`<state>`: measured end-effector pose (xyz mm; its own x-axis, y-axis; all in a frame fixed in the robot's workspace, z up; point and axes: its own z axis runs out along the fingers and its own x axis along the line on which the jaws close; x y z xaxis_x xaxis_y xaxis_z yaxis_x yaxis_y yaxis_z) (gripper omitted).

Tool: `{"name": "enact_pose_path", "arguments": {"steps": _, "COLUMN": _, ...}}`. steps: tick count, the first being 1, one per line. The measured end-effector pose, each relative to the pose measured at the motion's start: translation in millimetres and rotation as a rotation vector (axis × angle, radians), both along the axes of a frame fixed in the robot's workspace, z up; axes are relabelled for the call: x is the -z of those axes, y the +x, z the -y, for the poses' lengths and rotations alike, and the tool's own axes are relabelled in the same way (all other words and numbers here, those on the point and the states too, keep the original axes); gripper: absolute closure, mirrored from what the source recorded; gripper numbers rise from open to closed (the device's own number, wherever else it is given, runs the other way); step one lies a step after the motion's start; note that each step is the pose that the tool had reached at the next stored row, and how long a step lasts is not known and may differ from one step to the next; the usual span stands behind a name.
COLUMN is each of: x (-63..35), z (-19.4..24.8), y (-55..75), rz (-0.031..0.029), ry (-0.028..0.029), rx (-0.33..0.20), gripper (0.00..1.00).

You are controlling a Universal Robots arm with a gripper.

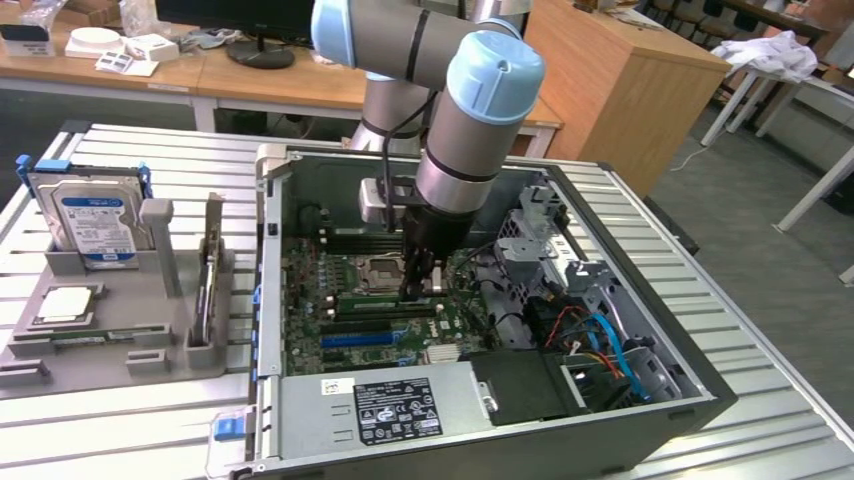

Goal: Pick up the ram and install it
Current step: 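Insert the ram into the slot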

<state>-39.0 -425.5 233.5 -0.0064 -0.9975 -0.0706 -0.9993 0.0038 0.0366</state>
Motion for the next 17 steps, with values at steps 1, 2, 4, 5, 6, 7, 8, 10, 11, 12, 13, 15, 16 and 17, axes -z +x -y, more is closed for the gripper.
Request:
{"name": "enact_pose_path", "arguments": {"steps": 1, "x": 0.2, "z": 0.0, "y": 0.0, "rz": 0.0000, "ry": 0.0000, "rx": 0.000, "gripper": 0.89}}
{"name": "enact_pose_path", "arguments": {"steps": 2, "x": 0.2, "z": 0.0, "y": 0.0, "rz": -0.0001, "ry": 0.0000, "rx": 0.000, "gripper": 0.89}}
{"name": "enact_pose_path", "arguments": {"steps": 4, "x": 0.5, "z": 0.0, "y": 0.0, "rz": 0.0001, "ry": 0.0002, "rx": 0.000, "gripper": 0.89}}
{"name": "enact_pose_path", "arguments": {"steps": 5, "x": 0.8, "z": 0.0, "y": 0.0, "rz": 0.0001, "ry": 0.0002, "rx": 0.000, "gripper": 0.89}}
{"name": "enact_pose_path", "arguments": {"steps": 6, "x": 0.8, "z": 0.0, "y": 0.0, "rz": 0.0000, "ry": 0.0001, "rx": 0.000, "gripper": 0.89}}
{"name": "enact_pose_path", "arguments": {"steps": 7, "x": 0.8, "z": 0.0, "y": 0.0, "rz": 0.0000, "ry": 0.0001, "rx": 0.000, "gripper": 0.89}}
{"name": "enact_pose_path", "arguments": {"steps": 8, "x": 0.8, "z": 0.0, "y": 0.0, "rz": 0.0000, "ry": 0.0000, "rx": 0.000, "gripper": 0.89}}
{"name": "enact_pose_path", "arguments": {"steps": 10, "x": 0.8, "z": 0.0, "y": 0.0, "rz": 0.0000, "ry": 0.0000, "rx": -0.005, "gripper": 0.89}}
{"name": "enact_pose_path", "arguments": {"steps": 11, "x": 0.8, "z": 0.0, "y": 0.0, "rz": 0.0000, "ry": 0.0001, "rx": -0.005, "gripper": 0.89}}
{"name": "enact_pose_path", "arguments": {"steps": 12, "x": 0.9, "z": 0.0, "y": 0.0, "rz": 0.0000, "ry": 0.0000, "rx": -0.005, "gripper": 0.89}}
{"name": "enact_pose_path", "arguments": {"steps": 13, "x": 1.1, "z": 0.0, "y": 0.0, "rz": 0.0000, "ry": 0.0001, "rx": -0.005, "gripper": 0.89}}
{"name": "enact_pose_path", "arguments": {"steps": 15, "x": 1.7, "z": 0.0, "y": 0.0, "rz": 0.0000, "ry": 0.0001, "rx": -0.005, "gripper": 0.89}}
{"name": "enact_pose_path", "arguments": {"steps": 16, "x": 1.9, "z": 0.0, "y": 0.0, "rz": 0.0000, "ry": 0.0000, "rx": -0.005, "gripper": 0.89}}
{"name": "enact_pose_path", "arguments": {"steps": 17, "x": 2.2, "z": 0.0, "y": 0.0, "rz": 0.0000, "ry": 0.0000, "rx": -0.005, "gripper": 0.89}}
